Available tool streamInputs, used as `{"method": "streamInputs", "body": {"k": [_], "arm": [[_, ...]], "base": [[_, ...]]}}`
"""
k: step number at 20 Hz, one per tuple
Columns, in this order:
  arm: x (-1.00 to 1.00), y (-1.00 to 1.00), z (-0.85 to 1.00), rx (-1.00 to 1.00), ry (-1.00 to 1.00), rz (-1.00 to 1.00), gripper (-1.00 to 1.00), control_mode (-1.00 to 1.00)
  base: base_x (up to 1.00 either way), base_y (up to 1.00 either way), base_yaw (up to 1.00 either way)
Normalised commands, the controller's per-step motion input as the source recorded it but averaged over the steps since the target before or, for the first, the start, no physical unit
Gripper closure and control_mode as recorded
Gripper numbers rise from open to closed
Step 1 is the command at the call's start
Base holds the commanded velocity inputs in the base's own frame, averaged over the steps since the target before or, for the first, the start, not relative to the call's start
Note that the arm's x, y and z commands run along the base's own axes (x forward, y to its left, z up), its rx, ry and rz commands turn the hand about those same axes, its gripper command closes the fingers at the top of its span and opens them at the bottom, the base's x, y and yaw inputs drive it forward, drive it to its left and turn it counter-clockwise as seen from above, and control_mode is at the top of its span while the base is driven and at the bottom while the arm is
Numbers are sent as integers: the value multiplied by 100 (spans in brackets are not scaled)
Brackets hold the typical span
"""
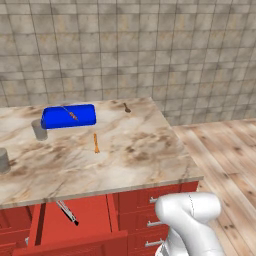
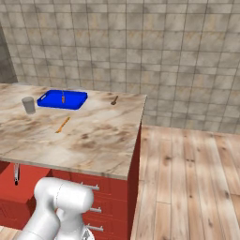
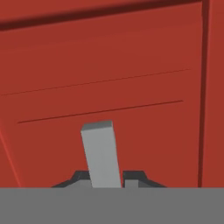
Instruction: Take the tongs from the drawer on the left and place them on the dining counter next to the tray containing the kebab skewer.
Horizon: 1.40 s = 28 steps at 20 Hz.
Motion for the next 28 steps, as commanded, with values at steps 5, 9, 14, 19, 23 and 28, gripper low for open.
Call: {"method": "streamInputs", "body": {"k": [5,9,14,19,23,28], "arm": [[-31,0,0,0,0,0,100,-100],[0,0,-1,0,0,0,-100,-100],[-1,0,0,0,0,0,-100,-100],[-15,0,3,1,0,0,-100,-100],[-47,0,28,6,0,0,-100,-100],[-32,-2,55,10,3,0,-100,-100]], "base": [[0,0,0],[0,0,0],[0,0,0],[0,0,0],[0,0,0],[0,0,0]]}}
